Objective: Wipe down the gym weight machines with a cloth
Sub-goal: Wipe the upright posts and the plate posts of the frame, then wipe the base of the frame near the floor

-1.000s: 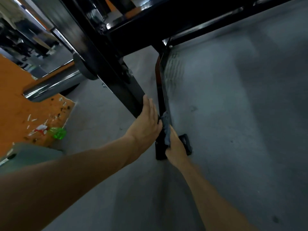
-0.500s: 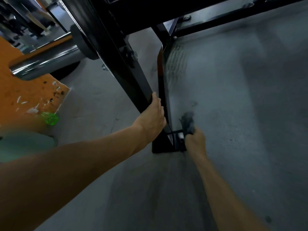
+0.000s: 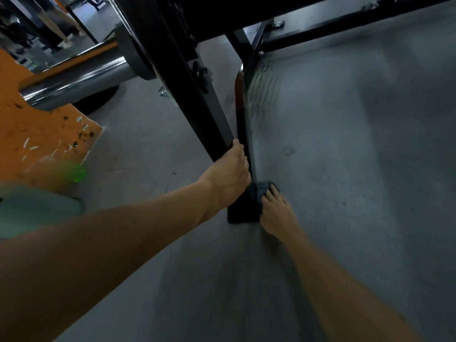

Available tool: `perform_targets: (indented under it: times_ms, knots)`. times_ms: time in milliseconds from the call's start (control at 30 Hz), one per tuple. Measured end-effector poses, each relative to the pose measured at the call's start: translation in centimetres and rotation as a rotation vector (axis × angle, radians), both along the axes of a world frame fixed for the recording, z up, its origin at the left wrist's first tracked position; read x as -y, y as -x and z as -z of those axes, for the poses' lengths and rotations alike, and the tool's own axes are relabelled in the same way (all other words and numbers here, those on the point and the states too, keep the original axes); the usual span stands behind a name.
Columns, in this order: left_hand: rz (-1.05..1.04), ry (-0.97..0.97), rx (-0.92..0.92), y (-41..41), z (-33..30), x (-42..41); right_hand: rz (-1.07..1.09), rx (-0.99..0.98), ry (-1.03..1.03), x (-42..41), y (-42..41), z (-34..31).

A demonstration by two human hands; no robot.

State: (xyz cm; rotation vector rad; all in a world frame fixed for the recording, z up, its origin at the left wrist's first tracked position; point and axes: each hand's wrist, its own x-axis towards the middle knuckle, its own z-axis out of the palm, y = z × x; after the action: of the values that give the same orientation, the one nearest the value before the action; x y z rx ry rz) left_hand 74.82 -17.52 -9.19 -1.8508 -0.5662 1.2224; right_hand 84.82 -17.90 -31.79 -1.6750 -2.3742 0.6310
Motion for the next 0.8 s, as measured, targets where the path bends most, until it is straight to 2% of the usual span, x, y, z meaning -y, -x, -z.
perform_targets:
  times_ms: [67, 167, 233, 267, 367, 433, 467, 533, 600, 700, 800]
  knots:
    - [0.004, 0.009, -0.002, 0.2, 0.4, -0.1, 0.011, -0.053, -0.008, 0.8, 0.1, 0.5]
    - [0.036, 0.018, 0.046, 0.6, 0.3, 0.0, 0.013, -0.019, -0.037, 3.5, -1.1, 0.3]
    - [0.055, 0.053, 0.113, 1.2, 0.0, 0.4, 0.047, -0.051, 0.051, 4.9, -1.3, -1.6]
    - [0.046, 0.089, 0.161, 1.4, -0.2, 0.7, 0.095, -0.128, 0.180, 5.6, -1.3, -3.0]
    - [0.055, 0.201, 0.430, 1.6, -1.1, 1.7, 0.400, -0.572, 0.630, 6.7, -1.8, -7.1]
    - [0.123, 0.211, 0.601, 1.4, -3.1, 2.4, 0.658, -0.955, 0.817, 6.3, -2.8, -10.8]
    - [0.172, 0.197, 0.667, 1.4, -4.2, 2.6, 0.720, -1.093, 0.861, 6.0, -3.5, -12.9]
    - [0.294, 0.124, 0.800, 1.5, -6.9, 2.7, 0.799, -1.266, 0.880, 5.8, -5.1, -17.8]
    - [0.418, 0.018, 0.931, 1.4, -10.8, 2.8, 0.764, -1.353, 0.835, 6.1, -7.1, -23.6]
    - [0.559, -0.133, 1.060, 2.0, -16.2, 2.4, 0.595, -1.381, 0.615, 7.6, -10.0, -32.8]
    - [0.574, -0.261, 1.091, 2.4, -20.7, 1.6, 0.559, -1.389, 0.428, 7.8, -11.0, -40.3]
